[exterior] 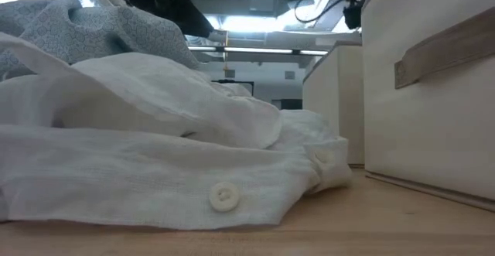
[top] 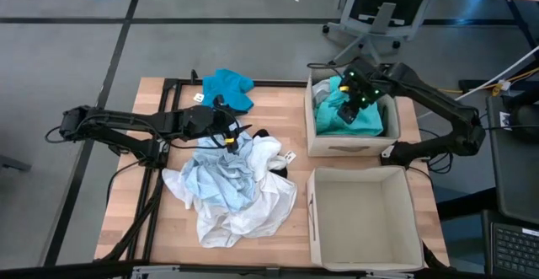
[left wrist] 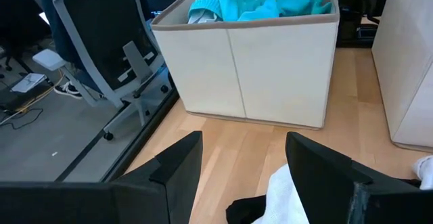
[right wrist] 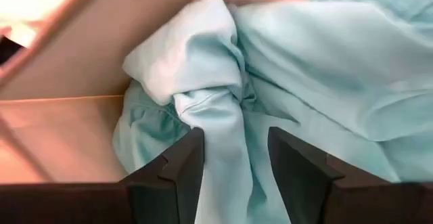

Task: Sort clothes
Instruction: Put the light green shorts into the top bin, then put the blue shorts into the top bin

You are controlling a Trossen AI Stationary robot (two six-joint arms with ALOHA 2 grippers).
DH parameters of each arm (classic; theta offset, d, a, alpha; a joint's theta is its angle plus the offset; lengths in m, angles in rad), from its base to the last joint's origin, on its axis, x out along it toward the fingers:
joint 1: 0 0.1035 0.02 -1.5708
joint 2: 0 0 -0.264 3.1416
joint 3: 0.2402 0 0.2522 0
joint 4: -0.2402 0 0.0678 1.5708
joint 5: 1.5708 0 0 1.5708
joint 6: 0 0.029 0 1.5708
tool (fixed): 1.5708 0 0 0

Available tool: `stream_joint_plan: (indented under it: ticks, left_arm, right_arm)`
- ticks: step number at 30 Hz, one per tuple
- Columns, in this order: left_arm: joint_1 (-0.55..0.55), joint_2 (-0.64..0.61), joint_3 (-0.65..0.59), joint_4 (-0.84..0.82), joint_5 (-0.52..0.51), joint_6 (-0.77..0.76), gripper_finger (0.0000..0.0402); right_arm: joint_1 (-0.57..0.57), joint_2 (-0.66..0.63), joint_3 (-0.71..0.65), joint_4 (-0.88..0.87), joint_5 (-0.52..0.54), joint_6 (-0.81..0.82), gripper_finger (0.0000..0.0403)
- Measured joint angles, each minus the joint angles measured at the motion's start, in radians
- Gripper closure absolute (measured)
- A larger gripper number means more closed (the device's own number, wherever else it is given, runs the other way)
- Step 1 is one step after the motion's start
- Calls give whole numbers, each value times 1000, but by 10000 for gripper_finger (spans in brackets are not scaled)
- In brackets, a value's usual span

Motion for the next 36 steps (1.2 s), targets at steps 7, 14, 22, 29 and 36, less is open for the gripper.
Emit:
stream_joint_plan:
  ticks: [7,14,22,29,36]
  left_arm:
    - [22,3,0,-18,-2,-17,199]
    - [104,53,0,-34,-20,-76,199]
    - [251,150,0,-104,-27,-133,199]
    - [417,222,0,-154,-27,-201,199]
    - [522,334,0,-157,35,-226,199]
  right_arm:
    - [0,-40,84,-33,0,11,235]
    - [0,-171,40,88,9,-11,235]
    - [1,-286,-89,278,-21,-68,235]
    - [1,-304,-198,385,-90,-74,235]
    - [1,-304,-289,449,-114,-76,235]
